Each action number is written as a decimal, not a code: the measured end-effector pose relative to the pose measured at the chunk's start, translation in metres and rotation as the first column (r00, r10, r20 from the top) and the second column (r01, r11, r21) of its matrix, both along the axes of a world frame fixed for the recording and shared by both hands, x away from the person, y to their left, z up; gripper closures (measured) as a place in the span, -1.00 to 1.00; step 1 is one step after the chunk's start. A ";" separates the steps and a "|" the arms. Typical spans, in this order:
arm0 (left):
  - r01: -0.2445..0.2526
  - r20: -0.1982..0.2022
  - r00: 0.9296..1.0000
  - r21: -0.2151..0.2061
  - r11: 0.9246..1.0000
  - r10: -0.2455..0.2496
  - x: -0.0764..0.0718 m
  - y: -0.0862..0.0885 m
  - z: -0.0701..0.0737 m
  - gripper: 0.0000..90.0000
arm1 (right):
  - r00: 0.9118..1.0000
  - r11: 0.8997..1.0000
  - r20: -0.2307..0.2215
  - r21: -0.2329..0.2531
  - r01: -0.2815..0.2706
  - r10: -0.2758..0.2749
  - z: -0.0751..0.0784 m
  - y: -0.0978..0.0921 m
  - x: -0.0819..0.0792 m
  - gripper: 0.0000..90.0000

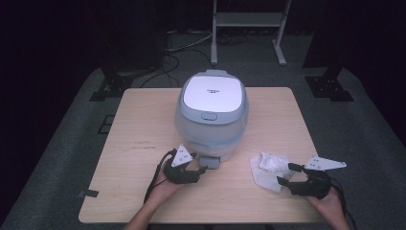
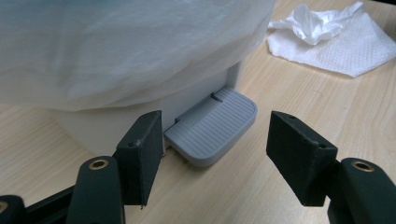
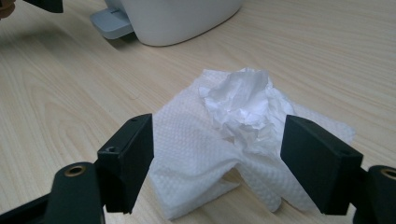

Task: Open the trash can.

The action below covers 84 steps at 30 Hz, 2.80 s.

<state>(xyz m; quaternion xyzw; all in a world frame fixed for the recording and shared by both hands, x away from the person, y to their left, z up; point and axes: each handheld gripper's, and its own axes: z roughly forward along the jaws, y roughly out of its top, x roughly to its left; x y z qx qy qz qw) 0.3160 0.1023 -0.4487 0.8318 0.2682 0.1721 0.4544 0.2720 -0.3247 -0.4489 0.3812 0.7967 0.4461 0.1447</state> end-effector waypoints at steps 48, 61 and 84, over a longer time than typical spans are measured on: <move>-0.008 0.001 1.000 -0.006 1.000 0.008 0.018 -0.023 -0.022 0.71 | 1.000 1.000 0.009 -0.009 -0.009 0.009 0.001 0.003 0.001 -0.45; -0.025 -0.006 1.000 0.023 0.999 0.025 0.017 -0.026 -0.022 0.71 | 1.000 1.000 -0.003 -0.013 -0.016 0.016 -0.001 0.006 0.002 -0.45; -0.042 -0.055 0.997 0.061 0.997 0.045 0.020 -0.032 -0.028 0.71 | 0.999 0.999 -0.027 -0.030 -0.032 0.031 -0.002 0.008 0.009 -0.45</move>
